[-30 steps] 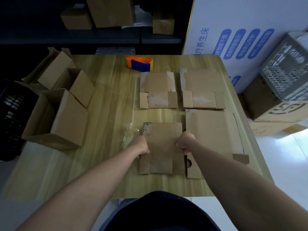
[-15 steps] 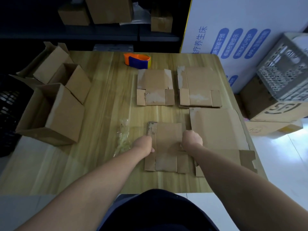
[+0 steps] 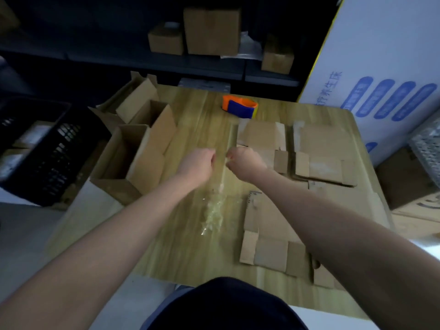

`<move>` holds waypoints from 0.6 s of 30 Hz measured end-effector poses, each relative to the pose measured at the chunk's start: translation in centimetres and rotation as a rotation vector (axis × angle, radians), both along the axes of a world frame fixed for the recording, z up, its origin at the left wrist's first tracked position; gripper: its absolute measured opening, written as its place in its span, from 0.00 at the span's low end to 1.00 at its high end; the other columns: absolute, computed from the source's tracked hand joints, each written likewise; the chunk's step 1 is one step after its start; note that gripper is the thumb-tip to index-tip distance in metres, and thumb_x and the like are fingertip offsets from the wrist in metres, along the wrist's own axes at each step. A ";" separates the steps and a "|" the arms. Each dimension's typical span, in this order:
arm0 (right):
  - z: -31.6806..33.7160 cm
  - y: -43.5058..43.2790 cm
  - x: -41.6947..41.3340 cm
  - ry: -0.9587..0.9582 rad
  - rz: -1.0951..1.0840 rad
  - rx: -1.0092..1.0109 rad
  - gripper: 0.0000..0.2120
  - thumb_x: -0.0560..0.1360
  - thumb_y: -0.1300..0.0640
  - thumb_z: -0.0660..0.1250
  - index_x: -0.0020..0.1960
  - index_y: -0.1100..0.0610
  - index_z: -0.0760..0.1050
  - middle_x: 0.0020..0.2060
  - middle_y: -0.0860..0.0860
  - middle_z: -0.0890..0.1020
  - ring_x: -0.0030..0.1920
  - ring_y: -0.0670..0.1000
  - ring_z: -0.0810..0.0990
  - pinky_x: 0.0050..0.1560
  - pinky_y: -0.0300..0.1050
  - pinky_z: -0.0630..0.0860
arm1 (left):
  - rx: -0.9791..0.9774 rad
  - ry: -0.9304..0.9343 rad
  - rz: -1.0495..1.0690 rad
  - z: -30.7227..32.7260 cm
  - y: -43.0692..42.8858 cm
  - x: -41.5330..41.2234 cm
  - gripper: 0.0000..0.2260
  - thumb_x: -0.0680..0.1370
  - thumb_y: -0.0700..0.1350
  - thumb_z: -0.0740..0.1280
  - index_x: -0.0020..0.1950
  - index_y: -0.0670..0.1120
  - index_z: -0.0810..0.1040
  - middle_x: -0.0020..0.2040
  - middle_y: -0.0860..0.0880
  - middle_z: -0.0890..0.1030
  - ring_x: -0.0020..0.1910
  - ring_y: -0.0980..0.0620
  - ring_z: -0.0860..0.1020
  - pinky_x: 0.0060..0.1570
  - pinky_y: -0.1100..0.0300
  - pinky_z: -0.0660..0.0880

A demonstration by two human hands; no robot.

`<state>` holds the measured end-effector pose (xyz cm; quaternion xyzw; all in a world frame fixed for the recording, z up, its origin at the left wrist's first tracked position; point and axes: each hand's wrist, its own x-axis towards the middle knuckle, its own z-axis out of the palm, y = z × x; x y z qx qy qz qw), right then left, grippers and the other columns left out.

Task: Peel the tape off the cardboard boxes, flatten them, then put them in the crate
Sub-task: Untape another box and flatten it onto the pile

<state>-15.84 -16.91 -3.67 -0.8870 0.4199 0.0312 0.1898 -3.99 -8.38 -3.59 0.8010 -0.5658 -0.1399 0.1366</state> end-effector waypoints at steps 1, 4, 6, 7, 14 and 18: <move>0.4 0.7 2.1 -0.018 0.048 -0.024 0.15 0.78 0.55 0.61 0.64 0.55 0.72 0.56 0.56 0.79 0.54 0.57 0.78 0.48 0.49 0.77 | -0.025 -0.033 0.024 0.7 0.8 1.4 0.03 0.76 0.39 0.63 0.46 0.44 0.76 0.45 0.45 0.79 0.44 0.43 0.77 0.39 0.53 0.72; 1.0 3.3 7.7 -0.106 0.202 -0.054 0.16 0.78 0.53 0.63 0.65 0.52 0.71 0.58 0.55 0.78 0.55 0.57 0.78 0.51 0.51 0.77 | -0.094 -0.136 0.087 2.0 4.0 5.3 0.05 0.77 0.41 0.64 0.50 0.47 0.78 0.47 0.47 0.80 0.45 0.46 0.79 0.42 0.54 0.76; 1.0 5.0 10.7 -0.162 0.317 -0.052 0.18 0.77 0.53 0.65 0.65 0.51 0.70 0.59 0.54 0.77 0.59 0.56 0.75 0.56 0.52 0.75 | -0.157 -0.167 0.136 2.3 6.4 7.9 0.05 0.76 0.42 0.66 0.52 0.48 0.78 0.44 0.51 0.78 0.41 0.51 0.77 0.40 0.59 0.73; 0.9 5.9 12.1 -0.179 0.369 -0.046 0.20 0.76 0.53 0.66 0.66 0.51 0.70 0.60 0.54 0.75 0.61 0.56 0.73 0.59 0.52 0.73 | -0.167 -0.173 0.160 2.4 7.5 9.2 0.05 0.76 0.43 0.66 0.51 0.49 0.77 0.43 0.52 0.75 0.40 0.53 0.75 0.38 0.60 0.71; -1.1 10.0 19.3 0.181 0.642 -0.106 0.25 0.73 0.40 0.66 0.68 0.46 0.70 0.75 0.49 0.57 0.75 0.58 0.42 0.72 0.59 0.45 | -0.124 -0.142 0.288 2.6 12.8 15.7 0.01 0.76 0.44 0.66 0.47 0.48 0.76 0.42 0.51 0.76 0.41 0.51 0.75 0.40 0.56 0.73; -1.1 10.8 20.5 0.105 0.606 -0.100 0.14 0.76 0.46 0.64 0.58 0.51 0.79 0.68 0.50 0.71 0.75 0.55 0.48 0.74 0.56 0.43 | -0.165 -0.117 0.310 2.5 13.7 17.1 0.01 0.76 0.42 0.67 0.46 0.48 0.76 0.41 0.51 0.76 0.39 0.53 0.74 0.37 0.60 0.66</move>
